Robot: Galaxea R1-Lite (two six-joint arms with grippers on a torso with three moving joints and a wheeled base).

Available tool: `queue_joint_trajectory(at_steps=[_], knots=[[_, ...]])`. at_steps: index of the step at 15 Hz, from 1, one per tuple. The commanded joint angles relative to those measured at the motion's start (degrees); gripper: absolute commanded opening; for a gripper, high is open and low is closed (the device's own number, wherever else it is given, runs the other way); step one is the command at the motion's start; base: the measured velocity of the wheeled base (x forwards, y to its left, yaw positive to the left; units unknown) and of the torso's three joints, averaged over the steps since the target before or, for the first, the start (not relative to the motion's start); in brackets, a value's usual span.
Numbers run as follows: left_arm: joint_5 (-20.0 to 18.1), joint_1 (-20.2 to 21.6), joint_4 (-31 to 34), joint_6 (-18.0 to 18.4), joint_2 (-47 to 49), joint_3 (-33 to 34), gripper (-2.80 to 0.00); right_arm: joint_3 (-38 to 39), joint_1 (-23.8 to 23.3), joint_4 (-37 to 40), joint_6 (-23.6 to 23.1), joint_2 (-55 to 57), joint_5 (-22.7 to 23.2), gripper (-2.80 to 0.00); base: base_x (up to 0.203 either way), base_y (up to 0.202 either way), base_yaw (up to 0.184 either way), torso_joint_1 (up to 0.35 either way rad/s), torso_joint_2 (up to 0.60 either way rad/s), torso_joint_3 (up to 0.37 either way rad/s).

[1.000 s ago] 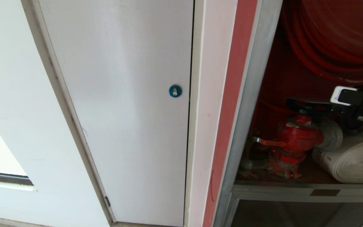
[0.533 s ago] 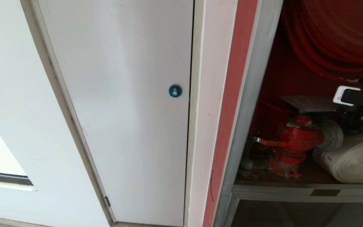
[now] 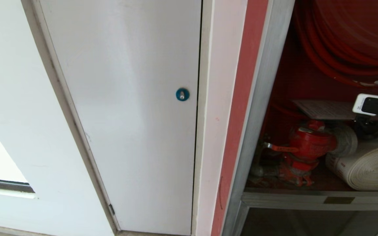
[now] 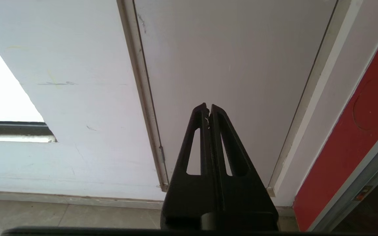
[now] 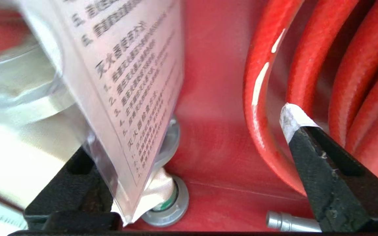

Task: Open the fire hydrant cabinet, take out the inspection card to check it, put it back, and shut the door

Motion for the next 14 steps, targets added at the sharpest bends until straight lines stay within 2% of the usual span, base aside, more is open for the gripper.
queue_joint_trajectory(at_steps=[1,3,8,14], knots=[[-0.02,0.01,-0.02,0.01,0.04,0.43,-2.8,0.7,-0.01,2.65,-0.68,-3.06,0.04,0.0,0.0,0.0,0.0,0.0,0.0,0.0],[-0.02,0.01,-0.02,0.01,0.04,0.35,-2.8,0.71,-0.01,6.38,-1.37,-5.17,0.04,0.0,0.0,0.0,0.0,0.0,0.0,0.0],[-0.02,0.01,-0.02,0.04,0.04,0.35,-2.8,2.29,-0.37,8.37,-2.58,-10.05,-0.04,0.0,0.0,0.0,0.0,0.0,0.0,0.0],[-0.02,0.01,-0.02,0.04,0.04,0.35,-2.8,2.71,-1.59,24.7,-8.13,-21.14,-0.04,0.0,0.0,0.0,0.0,0.0,0.0,0.0]])
